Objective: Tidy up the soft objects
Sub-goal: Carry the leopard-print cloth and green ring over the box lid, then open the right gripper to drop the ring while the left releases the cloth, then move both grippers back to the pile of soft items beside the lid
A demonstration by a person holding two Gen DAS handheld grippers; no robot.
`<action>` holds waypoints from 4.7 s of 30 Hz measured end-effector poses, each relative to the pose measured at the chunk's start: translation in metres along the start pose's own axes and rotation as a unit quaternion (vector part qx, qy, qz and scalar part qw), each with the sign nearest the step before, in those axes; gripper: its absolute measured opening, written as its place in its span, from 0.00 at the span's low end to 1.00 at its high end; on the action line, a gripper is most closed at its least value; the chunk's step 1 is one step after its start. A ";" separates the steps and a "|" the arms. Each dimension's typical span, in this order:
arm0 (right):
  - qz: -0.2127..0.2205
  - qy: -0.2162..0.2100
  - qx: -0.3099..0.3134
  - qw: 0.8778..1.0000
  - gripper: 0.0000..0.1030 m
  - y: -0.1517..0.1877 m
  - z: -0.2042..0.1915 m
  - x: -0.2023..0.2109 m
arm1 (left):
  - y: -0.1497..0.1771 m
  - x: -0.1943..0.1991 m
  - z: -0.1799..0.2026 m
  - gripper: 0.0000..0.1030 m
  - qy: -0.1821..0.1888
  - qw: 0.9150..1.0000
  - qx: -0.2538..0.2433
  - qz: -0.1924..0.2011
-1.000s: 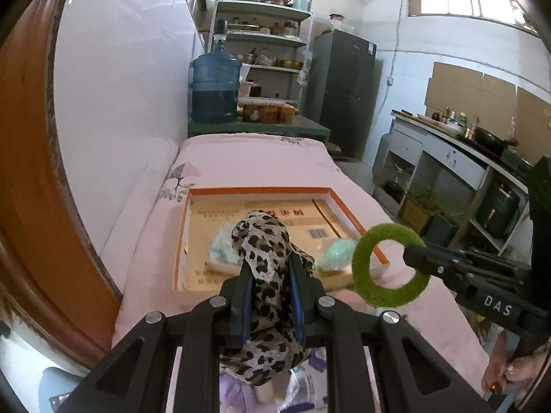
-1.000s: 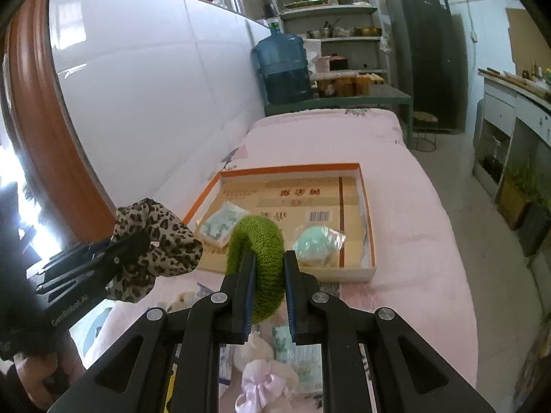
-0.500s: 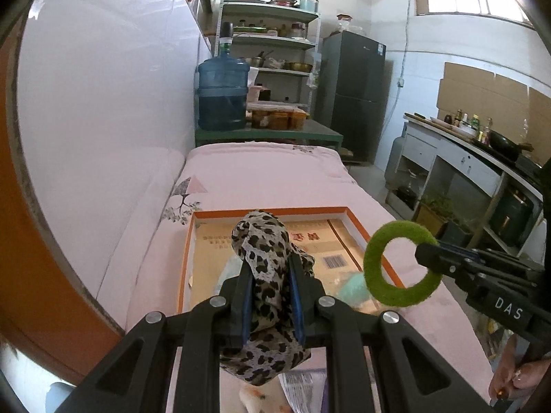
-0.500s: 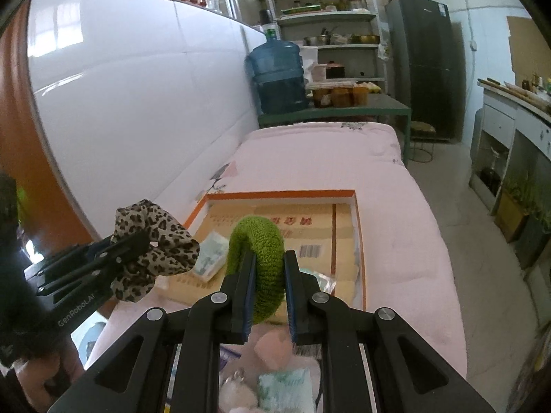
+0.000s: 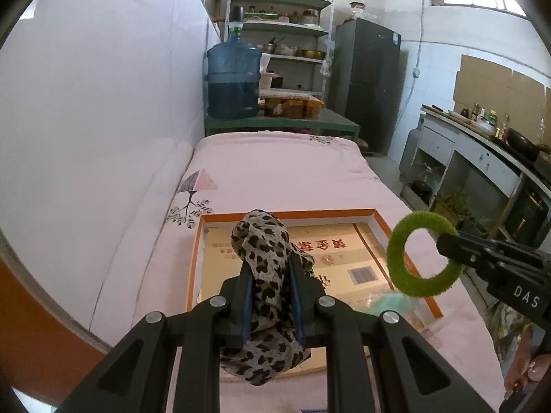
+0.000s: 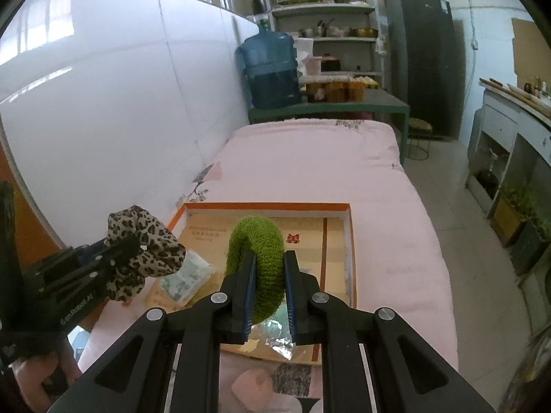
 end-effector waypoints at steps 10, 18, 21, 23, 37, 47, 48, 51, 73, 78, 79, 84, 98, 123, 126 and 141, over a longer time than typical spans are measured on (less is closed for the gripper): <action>-0.015 0.007 -0.017 1.000 0.15 -0.010 0.024 -0.024 | -0.009 -0.024 -0.002 0.18 -0.011 1.000 0.004 -0.012; -0.020 0.010 -0.030 0.999 0.15 -0.019 0.038 -0.041 | -0.016 -0.042 -0.002 0.18 -0.025 1.000 0.000 -0.016; -0.022 0.010 -0.029 0.999 0.15 -0.020 0.039 -0.045 | -0.018 -0.050 -0.004 0.18 -0.029 0.999 0.001 -0.019; -0.025 0.009 -0.029 0.999 0.15 -0.022 0.041 -0.049 | -0.019 -0.055 -0.006 0.18 -0.031 0.999 0.003 -0.022; -0.060 0.001 -0.042 0.997 0.15 -0.031 0.053 -0.095 | -0.015 -0.095 0.002 0.18 -0.006 0.998 0.010 -0.061; -0.092 -0.005 -0.062 0.994 0.15 -0.017 0.067 -0.125 | -0.007 -0.126 0.010 0.18 0.009 0.995 0.015 -0.094; -0.095 -0.005 -0.063 0.993 0.15 -0.015 0.068 -0.127 | -0.006 -0.129 0.010 0.18 0.011 0.995 0.016 -0.097; -0.105 -0.005 -0.068 0.992 0.15 -0.009 0.073 -0.133 | 0.001 -0.139 0.008 0.18 0.015 0.993 0.021 -0.111; -0.122 0.017 -0.068 0.990 0.41 0.009 0.079 -0.137 | 0.011 -0.148 0.003 0.43 0.013 0.992 0.023 -0.123; -0.118 0.021 -0.066 0.991 0.41 0.010 0.077 -0.132 | 0.008 -0.141 0.002 0.43 -0.003 0.994 0.014 -0.111; -0.117 0.021 -0.065 0.991 0.41 0.010 0.077 -0.130 | 0.007 -0.139 0.002 0.43 -0.005 0.994 0.014 -0.109; -0.109 0.025 -0.062 0.992 0.41 0.009 0.072 -0.118 | 0.004 -0.129 -0.002 0.43 -0.005 0.995 0.017 -0.100; -0.093 0.024 -0.038 0.995 0.42 0.009 0.042 -0.083 | -0.006 -0.086 -0.004 0.43 -0.001 0.997 0.010 -0.072; -0.075 0.022 -0.010 0.997 0.42 0.029 -0.008 -0.028 | 0.002 -0.011 -0.011 0.43 0.001 1.000 0.008 -0.029; -0.071 0.023 -0.007 0.997 0.42 0.033 -0.014 -0.019 | 0.005 -0.002 -0.012 0.43 -0.003 1.000 0.004 -0.023; -0.051 0.062 0.012 0.997 0.42 0.061 -0.030 0.028 | 0.028 0.047 -0.015 0.43 -0.016 1.000 -0.015 0.010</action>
Point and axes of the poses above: each gripper's, at about its wrist camera, not at the fingertips, and x roughly against the way its jaws point, z to its right, y to its underside, the point moved 7 cm from there along -x, roughly the way its jaws point, and after that the axes turned 12 degrees about -y, right-handed, at the moved point
